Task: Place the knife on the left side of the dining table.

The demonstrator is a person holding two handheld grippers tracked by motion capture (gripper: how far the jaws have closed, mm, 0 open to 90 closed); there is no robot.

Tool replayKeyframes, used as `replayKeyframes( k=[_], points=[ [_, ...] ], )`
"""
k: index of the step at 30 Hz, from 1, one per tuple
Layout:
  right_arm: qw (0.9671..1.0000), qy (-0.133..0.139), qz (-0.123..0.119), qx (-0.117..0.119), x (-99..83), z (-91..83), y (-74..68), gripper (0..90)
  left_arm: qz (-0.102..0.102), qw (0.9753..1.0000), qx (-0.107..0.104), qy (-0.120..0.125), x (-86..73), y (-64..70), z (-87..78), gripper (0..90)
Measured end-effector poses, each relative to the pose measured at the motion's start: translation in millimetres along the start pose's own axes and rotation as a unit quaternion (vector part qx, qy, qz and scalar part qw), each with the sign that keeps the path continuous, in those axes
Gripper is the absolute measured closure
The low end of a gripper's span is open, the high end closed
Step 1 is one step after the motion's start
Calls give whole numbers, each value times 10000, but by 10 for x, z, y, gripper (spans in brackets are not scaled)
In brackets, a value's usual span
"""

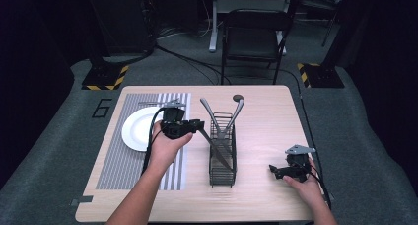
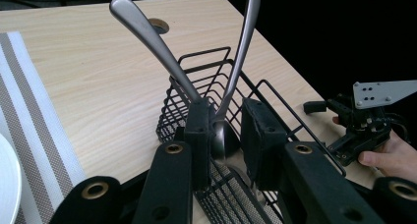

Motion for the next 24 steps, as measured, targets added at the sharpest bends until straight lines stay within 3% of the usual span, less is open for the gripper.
replayKeyframes(
  k=[10,18,24],
  points=[
    [10000,1,3,1,0,0,0,0,13,9999,18,102,-17,17,9,773],
    [10000,0,0,1,0,0,0,0,224,9995,-165,139,-69,145,-67,793],
    [10000,1,1,1,0,0,0,0,216,9991,-359,63,-100,229,-123,812]
  ],
)
Point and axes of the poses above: each handheld gripper's, and its own axes: z roughly forward along the jaws, x roughly out of its top, y roughly to its right, the point moved 1 cm from there along z, roughly forward along the jaws, and after that the axes turned 12 degrees about -z, right-handed, at the moved point
